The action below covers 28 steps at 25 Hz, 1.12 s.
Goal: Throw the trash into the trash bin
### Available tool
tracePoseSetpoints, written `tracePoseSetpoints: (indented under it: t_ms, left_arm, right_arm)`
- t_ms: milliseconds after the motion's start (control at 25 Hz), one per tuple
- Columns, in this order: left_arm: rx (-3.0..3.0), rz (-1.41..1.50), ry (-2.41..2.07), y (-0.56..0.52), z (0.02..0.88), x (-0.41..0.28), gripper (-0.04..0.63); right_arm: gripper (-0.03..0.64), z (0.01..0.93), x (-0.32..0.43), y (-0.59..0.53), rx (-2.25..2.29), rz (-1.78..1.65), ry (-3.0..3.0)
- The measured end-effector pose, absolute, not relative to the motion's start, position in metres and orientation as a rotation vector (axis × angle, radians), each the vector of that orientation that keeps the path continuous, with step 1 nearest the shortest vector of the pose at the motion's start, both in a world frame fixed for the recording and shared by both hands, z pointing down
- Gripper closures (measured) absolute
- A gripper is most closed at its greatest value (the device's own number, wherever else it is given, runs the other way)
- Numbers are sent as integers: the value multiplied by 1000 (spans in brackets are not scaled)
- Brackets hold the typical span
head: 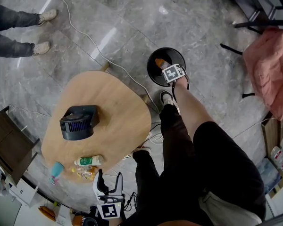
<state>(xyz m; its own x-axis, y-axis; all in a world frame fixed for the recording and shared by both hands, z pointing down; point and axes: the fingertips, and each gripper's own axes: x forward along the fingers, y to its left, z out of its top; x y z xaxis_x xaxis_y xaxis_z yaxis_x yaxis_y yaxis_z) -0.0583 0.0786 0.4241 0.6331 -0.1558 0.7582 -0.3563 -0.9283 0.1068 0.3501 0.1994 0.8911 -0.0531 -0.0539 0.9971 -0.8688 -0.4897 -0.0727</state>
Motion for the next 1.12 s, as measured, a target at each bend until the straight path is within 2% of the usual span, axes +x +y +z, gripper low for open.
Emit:
tracePoseSetpoints:
  t_ms: [360, 640, 920, 1120]
  left_arm:
    - [2646, 1106, -430, 89, 407, -90, 179]
    - [2746, 1052, -540, 87, 396, -140, 179]
    - [2710, 920, -942, 47, 381, -217, 179]
    - [2672, 812, -1187, 35, 373, -268, 181]
  right_arm:
    - [206, 828, 327, 170, 1762, 1388, -1179]
    - [218, 666, 286, 157, 2056, 996, -1405]
    - [239, 488, 181, 129, 2179, 758, -1696]
    - [264, 392, 63, 76, 1909, 385, -2094]
